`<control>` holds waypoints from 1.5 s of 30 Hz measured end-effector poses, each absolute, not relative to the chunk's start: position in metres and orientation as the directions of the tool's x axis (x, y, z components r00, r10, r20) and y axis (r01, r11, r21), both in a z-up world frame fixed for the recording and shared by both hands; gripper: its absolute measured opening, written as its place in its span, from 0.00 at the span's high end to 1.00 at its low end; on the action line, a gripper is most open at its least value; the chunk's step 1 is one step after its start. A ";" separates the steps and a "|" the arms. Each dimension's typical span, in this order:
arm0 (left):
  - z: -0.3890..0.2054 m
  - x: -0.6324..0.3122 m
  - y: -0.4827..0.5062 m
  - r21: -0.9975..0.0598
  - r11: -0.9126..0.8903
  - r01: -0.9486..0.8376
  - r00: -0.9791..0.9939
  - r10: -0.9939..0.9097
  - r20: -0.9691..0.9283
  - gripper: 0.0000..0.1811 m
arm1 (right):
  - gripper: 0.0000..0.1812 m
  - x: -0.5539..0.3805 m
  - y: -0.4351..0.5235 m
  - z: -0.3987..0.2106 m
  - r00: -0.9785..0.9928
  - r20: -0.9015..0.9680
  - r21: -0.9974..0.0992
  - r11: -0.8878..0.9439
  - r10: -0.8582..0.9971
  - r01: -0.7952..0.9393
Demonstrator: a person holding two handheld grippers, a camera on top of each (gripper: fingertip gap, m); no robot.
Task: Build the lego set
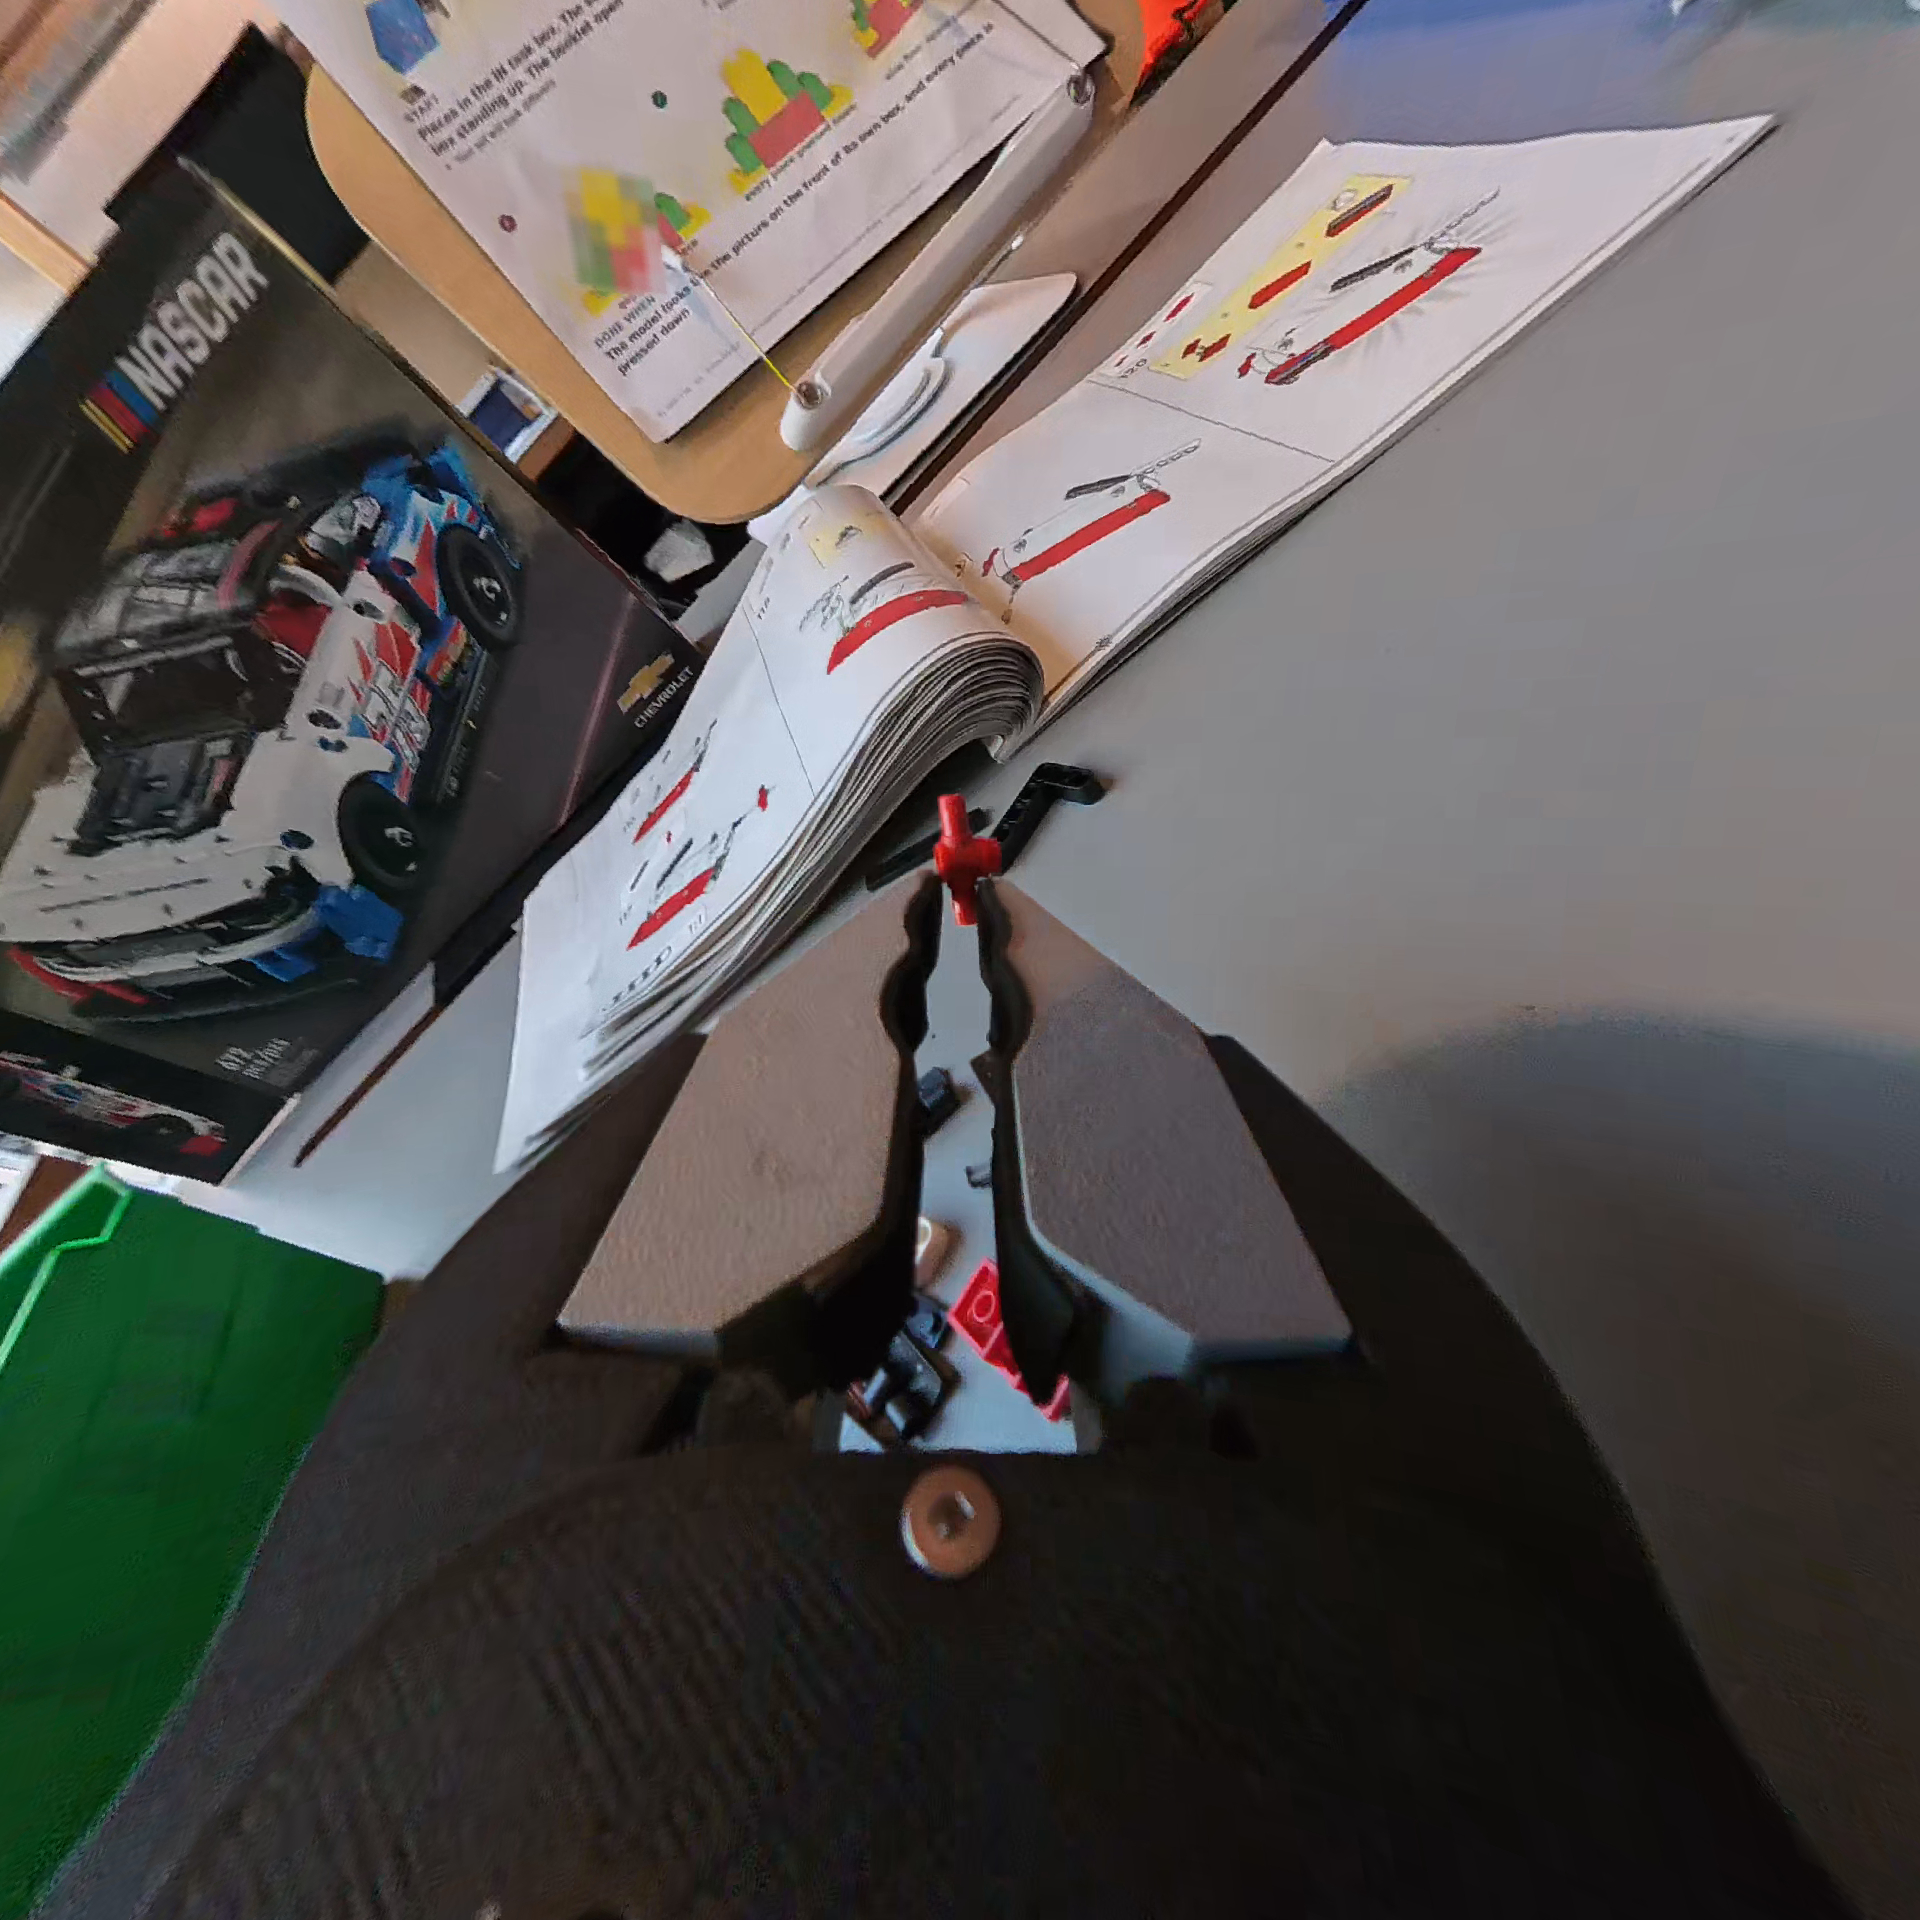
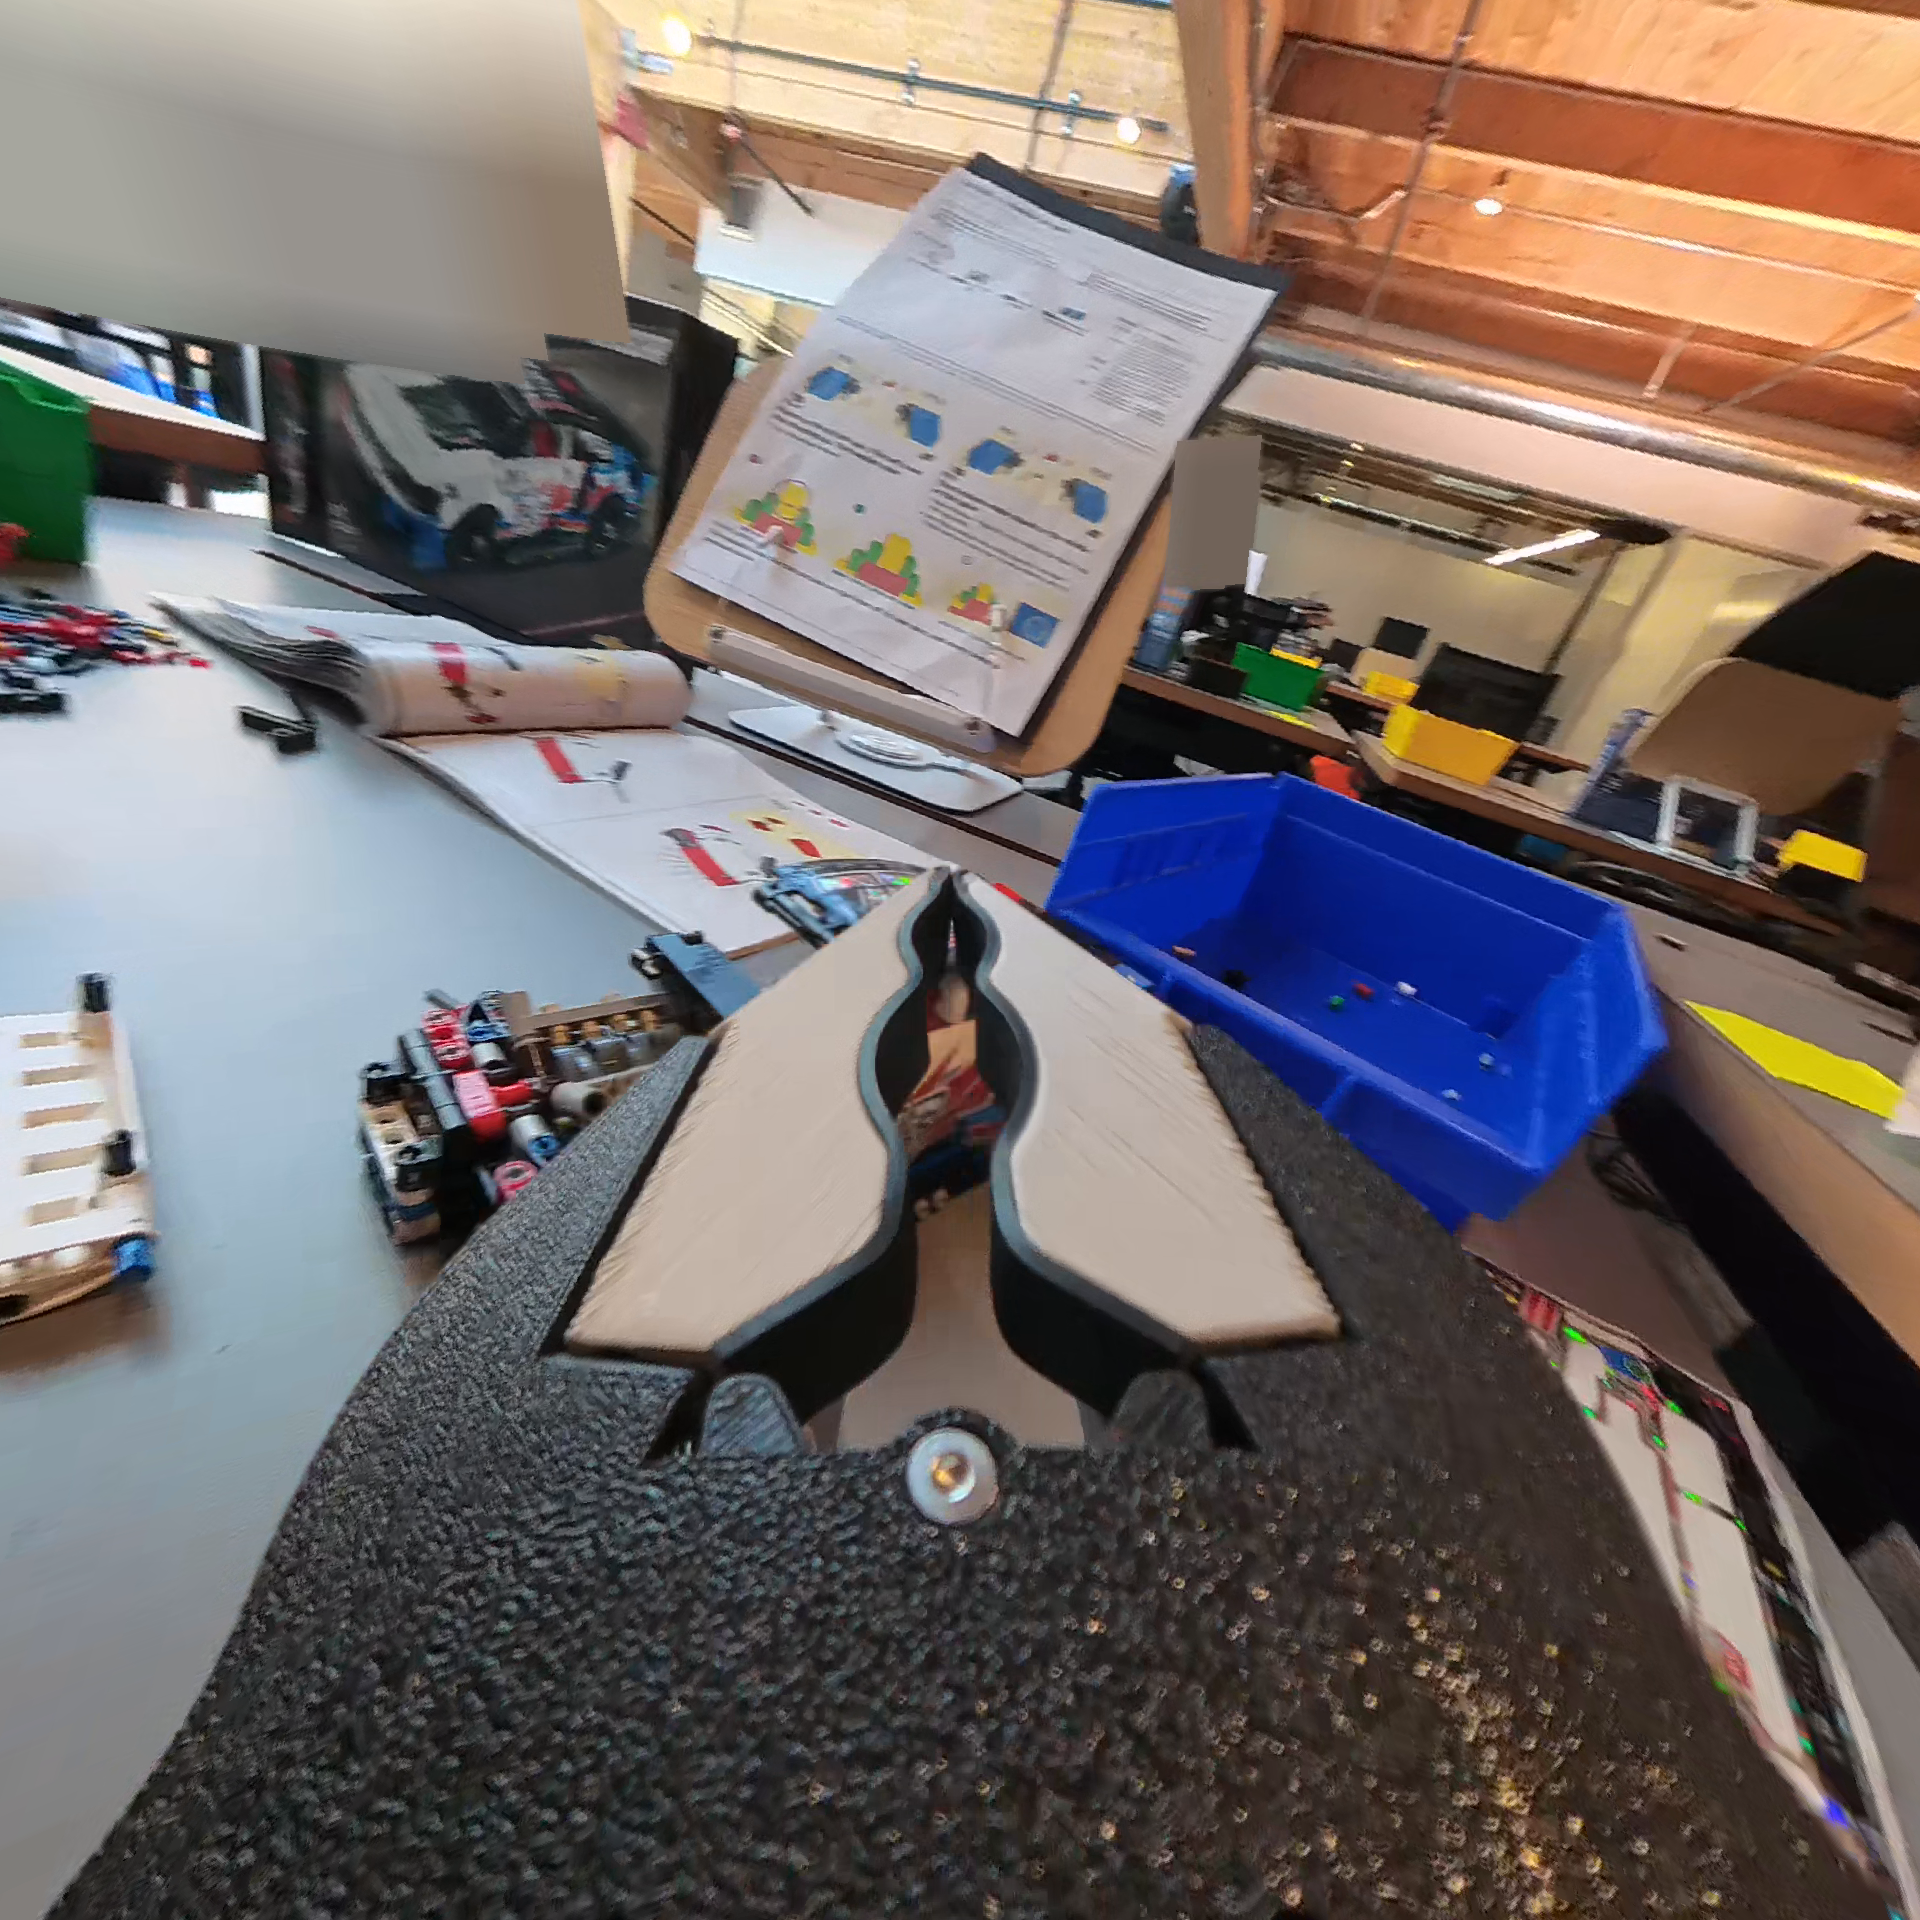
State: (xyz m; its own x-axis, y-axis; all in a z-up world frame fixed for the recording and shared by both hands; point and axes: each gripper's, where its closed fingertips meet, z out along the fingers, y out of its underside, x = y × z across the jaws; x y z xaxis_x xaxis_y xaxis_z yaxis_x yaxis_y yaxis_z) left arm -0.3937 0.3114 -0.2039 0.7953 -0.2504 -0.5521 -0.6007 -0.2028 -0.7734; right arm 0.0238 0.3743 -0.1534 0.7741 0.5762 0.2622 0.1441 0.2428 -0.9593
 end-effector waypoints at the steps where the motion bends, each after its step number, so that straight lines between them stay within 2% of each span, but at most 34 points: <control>1: -0.205 -0.397 0.311 -0.792 -0.208 -0.573 0.814 -0.255 -0.522 0.98 | 1.00 0.027 0.378 -0.154 0.790 0.256 -0.962 0.232 0.557 0.148; 6: -0.198 -0.405 0.305 -0.874 -0.204 -0.440 0.886 -0.256 -0.386 0.98 | 1.00 0.032 0.392 -0.160 0.831 0.300 -0.952 0.205 0.468 0.228; 13: -0.194 -0.409 0.305 -0.887 -0.206 -0.414 0.900 -0.238 -0.365 0.98 | 1.00 0.027 0.401 -0.170 0.827 0.364 -0.931 0.173 0.429 0.320; 24: -0.195 -0.405 0.307 -0.911 -0.228 -0.343 0.925 -0.252 -0.285 0.98 | 1.00 0.030 0.399 -0.166 0.835 0.347 -0.937 0.190 0.427 0.293; 27: -0.187 -0.399 0.305 -0.959 -0.229 -0.166 0.947 -0.307 -0.091 0.98 | 1.00 0.029 0.399 -0.166 0.831 0.354 -0.935 0.191 0.430 0.300; 29: -0.176 -0.398 0.303 -0.972 -0.233 0.019 0.931 -0.352 0.102 0.98 | 1.00 0.028 0.398 -0.167 0.828 0.359 -0.933 0.192 0.430 0.304; 32: -0.152 -0.398 0.299 -0.894 -0.260 0.364 0.772 -0.452 0.446 0.98 | 1.00 0.028 0.398 -0.167 0.826 0.367 -0.930 0.195 0.427 0.312; 34: -0.148 -0.404 0.299 -0.818 -0.291 0.496 0.672 -0.468 0.573 0.98 | 1.00 0.028 0.398 -0.167 0.826 0.369 -0.929 0.197 0.425 0.313; 42: -0.137 -0.409 0.293 -0.663 -0.343 0.666 0.451 -0.523 0.723 0.99 | 1.00 0.026 0.396 -0.167 0.819 0.378 -0.925 0.207 0.431 0.318; 44: -0.140 -0.411 0.295 -0.686 -0.328 0.650 0.496 -0.500 0.710 0.98 | 1.00 0.026 0.396 -0.166 0.820 0.379 -0.925 0.212 0.430 0.317; 45: -0.144 -0.412 0.297 -0.735 -0.309 0.604 0.572 -0.474 0.669 0.98 | 1.00 0.025 0.396 -0.166 0.819 0.379 -0.925 0.214 0.430 0.316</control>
State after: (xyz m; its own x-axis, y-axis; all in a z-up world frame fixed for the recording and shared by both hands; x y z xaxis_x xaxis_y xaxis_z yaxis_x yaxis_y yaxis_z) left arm -0.4116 0.2974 -0.1442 0.5723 -0.4740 0.6692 0.6039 -0.3085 -0.7349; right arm 0.0255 0.3956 -0.1660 0.8192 0.4305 0.3790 0.3155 0.2135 -0.9246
